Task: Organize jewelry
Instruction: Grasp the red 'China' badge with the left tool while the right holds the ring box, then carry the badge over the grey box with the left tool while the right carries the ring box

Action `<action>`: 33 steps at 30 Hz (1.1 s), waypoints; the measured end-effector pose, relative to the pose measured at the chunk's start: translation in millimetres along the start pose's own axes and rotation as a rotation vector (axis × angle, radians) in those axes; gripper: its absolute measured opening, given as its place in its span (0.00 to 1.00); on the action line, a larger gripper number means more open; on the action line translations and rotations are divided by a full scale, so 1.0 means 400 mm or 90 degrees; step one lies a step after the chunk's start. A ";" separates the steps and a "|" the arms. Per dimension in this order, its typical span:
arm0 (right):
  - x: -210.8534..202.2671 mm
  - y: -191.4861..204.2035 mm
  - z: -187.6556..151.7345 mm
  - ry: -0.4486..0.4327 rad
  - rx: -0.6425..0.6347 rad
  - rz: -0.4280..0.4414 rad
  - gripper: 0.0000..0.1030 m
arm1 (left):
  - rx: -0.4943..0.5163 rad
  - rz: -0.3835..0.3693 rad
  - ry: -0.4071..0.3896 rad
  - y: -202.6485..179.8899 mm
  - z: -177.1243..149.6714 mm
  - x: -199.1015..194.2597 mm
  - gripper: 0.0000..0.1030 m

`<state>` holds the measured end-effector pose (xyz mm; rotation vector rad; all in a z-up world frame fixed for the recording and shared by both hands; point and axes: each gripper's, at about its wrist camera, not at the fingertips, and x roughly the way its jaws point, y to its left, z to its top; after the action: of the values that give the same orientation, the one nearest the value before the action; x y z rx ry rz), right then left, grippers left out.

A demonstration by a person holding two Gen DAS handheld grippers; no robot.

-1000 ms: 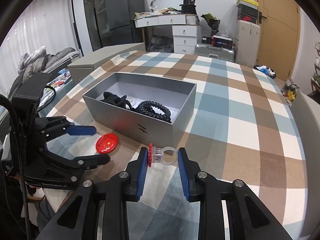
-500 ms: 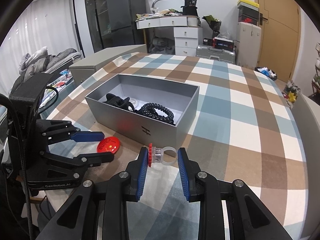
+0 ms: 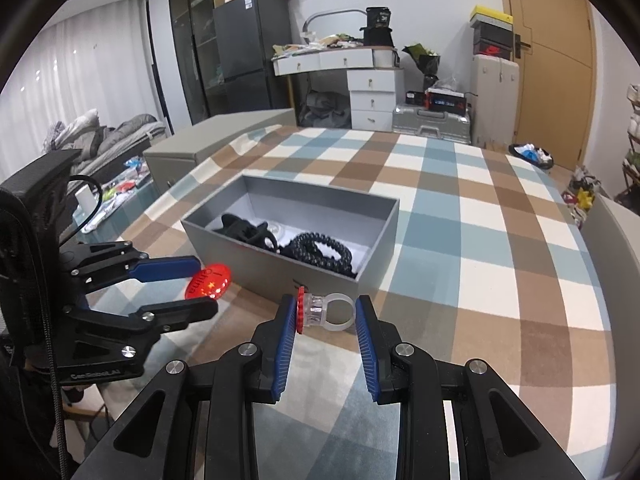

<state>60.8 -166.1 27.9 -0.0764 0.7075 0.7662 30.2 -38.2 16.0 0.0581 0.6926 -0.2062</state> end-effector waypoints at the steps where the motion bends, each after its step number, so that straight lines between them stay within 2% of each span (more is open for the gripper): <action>1: -0.002 0.000 0.004 -0.003 0.002 0.001 0.28 | -0.002 0.001 -0.006 0.004 0.005 -0.004 0.36; 5: -0.014 0.006 0.030 -0.019 0.013 0.011 0.28 | -0.014 0.016 -0.042 0.021 0.025 -0.030 0.36; 15: -0.026 0.015 0.104 -0.054 0.030 0.037 0.28 | -0.047 0.044 -0.076 0.076 0.072 -0.036 0.36; 26: -0.002 0.015 0.159 -0.065 0.043 0.051 0.28 | -0.063 0.070 -0.104 0.106 0.134 -0.031 0.36; 33: 0.019 0.006 0.162 -0.062 0.063 0.054 0.28 | -0.063 0.081 -0.098 0.114 0.128 -0.012 0.36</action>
<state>99.5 -139.5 73.6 0.0810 0.6579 0.8097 68.1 1.1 57.9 -0.0082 0.5421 -0.0532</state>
